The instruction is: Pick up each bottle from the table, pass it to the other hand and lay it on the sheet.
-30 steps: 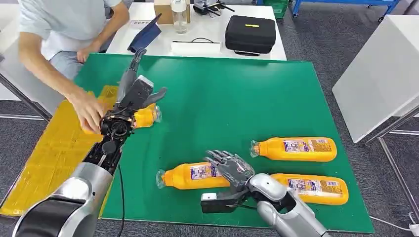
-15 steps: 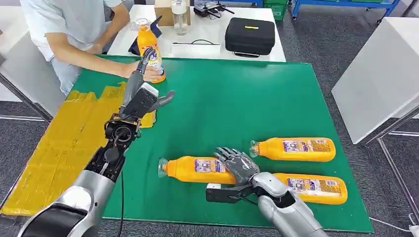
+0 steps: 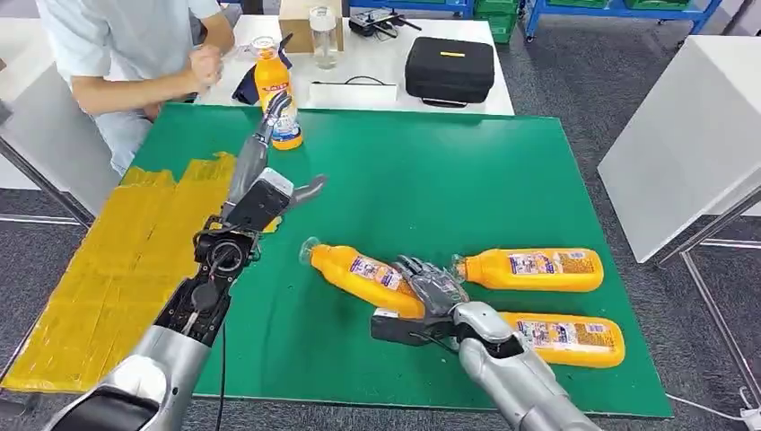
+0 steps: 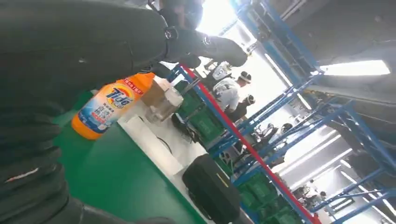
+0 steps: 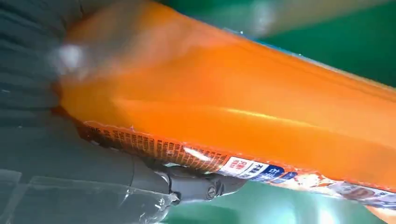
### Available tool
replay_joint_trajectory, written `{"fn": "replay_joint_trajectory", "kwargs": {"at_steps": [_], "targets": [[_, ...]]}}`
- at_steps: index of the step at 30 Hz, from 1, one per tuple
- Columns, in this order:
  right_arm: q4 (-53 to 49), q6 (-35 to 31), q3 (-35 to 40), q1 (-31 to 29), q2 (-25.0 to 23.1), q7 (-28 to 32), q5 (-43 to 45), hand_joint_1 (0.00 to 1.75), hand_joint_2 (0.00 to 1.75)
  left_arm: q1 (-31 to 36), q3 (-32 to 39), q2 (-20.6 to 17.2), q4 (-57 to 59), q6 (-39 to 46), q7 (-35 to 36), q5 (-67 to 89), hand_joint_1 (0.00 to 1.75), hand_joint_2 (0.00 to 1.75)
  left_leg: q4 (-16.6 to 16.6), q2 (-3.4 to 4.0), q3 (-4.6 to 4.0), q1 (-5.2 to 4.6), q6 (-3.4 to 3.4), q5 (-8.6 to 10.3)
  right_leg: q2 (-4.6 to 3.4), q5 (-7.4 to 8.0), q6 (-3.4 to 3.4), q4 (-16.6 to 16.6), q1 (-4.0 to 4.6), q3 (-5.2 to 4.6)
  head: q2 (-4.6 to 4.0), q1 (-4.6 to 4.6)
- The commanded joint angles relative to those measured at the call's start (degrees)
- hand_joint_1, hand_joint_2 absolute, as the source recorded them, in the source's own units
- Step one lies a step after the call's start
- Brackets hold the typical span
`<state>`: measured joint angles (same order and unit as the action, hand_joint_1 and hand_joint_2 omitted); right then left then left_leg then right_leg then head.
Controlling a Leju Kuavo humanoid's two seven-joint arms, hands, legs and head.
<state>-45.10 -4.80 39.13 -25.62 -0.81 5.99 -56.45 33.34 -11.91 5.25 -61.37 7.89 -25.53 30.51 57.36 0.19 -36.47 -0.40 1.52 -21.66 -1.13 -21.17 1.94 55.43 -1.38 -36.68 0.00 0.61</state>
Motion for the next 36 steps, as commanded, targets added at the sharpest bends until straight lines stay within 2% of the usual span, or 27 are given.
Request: {"fn": "replay_joint_trajectory", "kwargs": {"at_steps": [1, 4, 7, 14, 16, 18, 21, 22, 24, 26, 30, 33, 36], "targets": [[14.02, -1.83, -3.28, 1.14, -3.93, -1.37, -1.45, 1.52, 1.75, -3.21, -4.25, -0.56, -7.63, 0.3, 0.72, -0.02, 0.0, 1.75, -0.05, -0.11, 0.11, 0.08, -0.09, 0.01, 0.15, -0.01, -0.11, -0.09, 0.09, 0.14, 0.0, 0.0], [14.35, -2.99, -5.04, 1.1, -4.07, -0.09, -1.64, 1.57, 1.75, -4.67, -5.35, -1.2, -10.24, 0.09, 1.0, -0.39, 0.0, 1.75, -0.04, -0.16, 0.19, 0.11, -0.11, -0.02, 0.23, -0.02, -0.15, -0.11, 0.13, 0.09, 0.0, 0.0], [13.63, -4.65, -7.07, 1.35, -4.47, 0.38, -1.05, 1.75, 1.75, -5.2, -5.7, -1.09, -10.52, 0.1, 1.12, -0.57, 0.0, 1.75, -0.09, -0.21, 0.29, 0.12, -0.02, -0.09, 0.32, -0.01, -0.2, -0.16, 0.15, -0.16, 0.0, 0.0], [12.25, -6.6, -8.87, 1.72, -4.92, 0.63, -0.34, 1.75, 1.75, -5.62, -5.61, -0.98, -10.23, 0.13, 1.06, -1.16, 0.0, 1.75, -0.09, -0.13, 0.39, 0.08, 0.06, -0.17, 0.22, -0.07, -0.14, -0.13, 0.1, -0.1, 0.0, 0.0], [9.17, -11.11, -11.97, 2.9, -5.22, 1.91, 1.67, 1.75, 1.75, -6.03, -5.52, -0.88, -10.5, -0.22, 0.51, -2.05, 0.0, 1.75, -0.15, -0.14, 0.34, 0.11, 0.0, -0.15, 0.24, -0.04, -0.19, -0.22, 0.14, 0.41, 0.0, 0.0], [2.89, -15.62, -15.99, 4.79, -5.41, 4.27, 4.44, 1.75, 1.75, -6.99, -5.78, -0.97, -11.8, -0.93, 0.45, -3.34, 0.0, 1.75, -0.09, -0.18, 0.34, 0.11, -0.14, -0.05, 0.27, -0.06, -0.19, -0.15, 0.14, 0.43, 0.0, 0.0], [-8.96, -19.57, -21.12, 8.17, -6.07, 8.88, 10.32, 1.75, 1.75, -8.63, -6.78, -1.45, -14.01, -1.68, 1.25, -5.17, 0.0, 1.75, -0.03, -0.17, 0.26, 0.09, -0.14, -0.06, 0.27, -0.09, -0.2, -0.07, 0.12, 0.34, 0.0, 0.0], [-12.9, -21.51, -23.28, 9.12, -6.66, 13.63, 15.89, 1.75, 1.75, -9.34, -7.38, -1.7, -14.75, -2.01, 1.61, -6.12, 0.0, 1.75, -0.01, -0.1, 0.25, 0.01, -0.05, -0.05, 0.13, -0.06, -0.1, -0.02, 0.03, 0.32, 0.0, 0.02], [-15.7, -23.15, -24.48, 9.26, -6.62, 18.38, 21.65, 1.75, 1.75, -10.09, -8.56, -1.87, -15.24, -2.47, 1.63, -7.37, 0.0, 1.75, 0.06, -0.24, 0.06, 0.08, -0.12, -0.12, 0.26, -0.13, -0.21, 0.02, 0.1, 0.21, 0.0, 0.0], [-16.47, -23.66, -24.87, 8.93, -6.37, 20.13, 24.5, 1.75, 1.75, -10.59, -9.69, -1.83, -15.34, -2.72, 1.63, -7.79, 0.0, 1.75, 0.04, -0.21, -0.25, -0.01, 0.14, 0.1, 0.21, 0.06, 0.05, 0.06, -0.01, -0.05, 0.0, 0.0], [-18.75, -25.05, -25.78, 9.04, -6.43, 28.38, 38.16, 1.75, 1.75, -11.51, -12.24, -2.84, -16.32, -8.67, 2.75, -15.39, 0.0, 1.75, 0.02, -0.32, -0.68, -0.01, 0.14, 0.15, 0.33, 0.12, 0.02, 0.02, -0.01, -0.45, 0.0, 0.0], [-19.52, -23.06, -26.07, 8.79, -6.44, 29.91, 45.05, 1.75, 1.75, -11.57, -12.58, -3.05, -15.47, -11.03, 5.27, -19.35, 0.0, 1.75, 0.05, -0.29, -0.67, 0.01, 0.11, 0.09, 0.3, 0.05, 0.01, 0.05, 0.0, -0.4, 0.0, 0.02], [-18.83, -22.7, -24.94, 8.36, -6.41, 31.24, 47.5, 1.75, 1.75, -10.71, -12.14, -2.71, -12.07, -14.1, 8.68, -24.05, 0.0, 1.75, 0.09, -0.23, -0.68, 0.03, 0.06, 0.01, 0.26, 0.0, -0.01, 0.08, 0.02, -0.43, 0.0, 0.0]]}}
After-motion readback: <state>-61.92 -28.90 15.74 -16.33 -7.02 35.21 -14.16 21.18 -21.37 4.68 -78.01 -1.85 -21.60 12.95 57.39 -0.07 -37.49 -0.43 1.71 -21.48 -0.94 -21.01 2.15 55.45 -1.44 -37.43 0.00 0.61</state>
